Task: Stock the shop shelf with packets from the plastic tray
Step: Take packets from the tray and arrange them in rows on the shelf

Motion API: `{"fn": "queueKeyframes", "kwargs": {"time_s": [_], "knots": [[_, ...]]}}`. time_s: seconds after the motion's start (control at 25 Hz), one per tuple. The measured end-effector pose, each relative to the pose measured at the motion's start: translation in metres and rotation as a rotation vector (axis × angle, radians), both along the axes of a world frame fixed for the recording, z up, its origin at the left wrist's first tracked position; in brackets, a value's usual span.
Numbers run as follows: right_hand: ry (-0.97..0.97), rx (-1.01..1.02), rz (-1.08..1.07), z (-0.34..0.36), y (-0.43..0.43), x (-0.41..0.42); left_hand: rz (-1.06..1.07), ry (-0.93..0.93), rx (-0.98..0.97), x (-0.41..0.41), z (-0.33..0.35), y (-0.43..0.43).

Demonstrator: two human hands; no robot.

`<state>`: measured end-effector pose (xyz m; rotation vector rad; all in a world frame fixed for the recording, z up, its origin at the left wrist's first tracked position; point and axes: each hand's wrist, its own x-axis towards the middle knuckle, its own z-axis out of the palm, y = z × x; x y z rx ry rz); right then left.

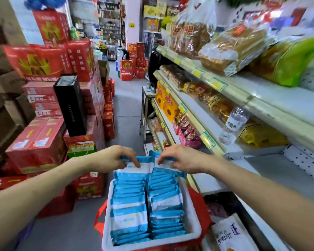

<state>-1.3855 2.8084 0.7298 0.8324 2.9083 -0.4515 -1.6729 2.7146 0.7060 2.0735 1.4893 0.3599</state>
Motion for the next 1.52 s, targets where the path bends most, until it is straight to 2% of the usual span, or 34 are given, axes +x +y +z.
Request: {"fn": "queueKeyframes", "kwargs": {"time_s": [0.2,0.36,0.48,0.68,0.84,1.08,1.28,1.52], "knots": [[0.095,0.087,-0.157,0.159,0.046,0.035,-0.061,-0.116,0.155,0.017,0.144,0.081],[0.18,0.218,-0.279,0.253,0.068,0.126,-0.211,-0.209,0.277,0.086,0.238,0.139],[0.251,0.296,-0.419,0.289,0.072,0.21,-0.31,-0.296,0.301,0.149,0.277,0.163],[0.169,0.381,-0.756,0.293,0.077,0.364,-0.443,-0.245,0.336,0.249,0.297,0.203],[0.125,0.372,-0.882,0.264,0.095,0.428,-0.472,-0.205,0.34,0.305,0.291,0.222],[0.098,0.406,-0.867,0.239,0.135,0.448,-0.487,-0.165,0.259,0.357,0.279,0.251],[-0.099,0.623,-0.88,0.223,0.138,0.45,-0.556,-0.177,0.195,0.385,0.273,0.276],[-0.042,0.745,-0.975,0.235,0.102,0.455,-0.689,-0.151,0.193,0.446,0.271,0.315]]}}
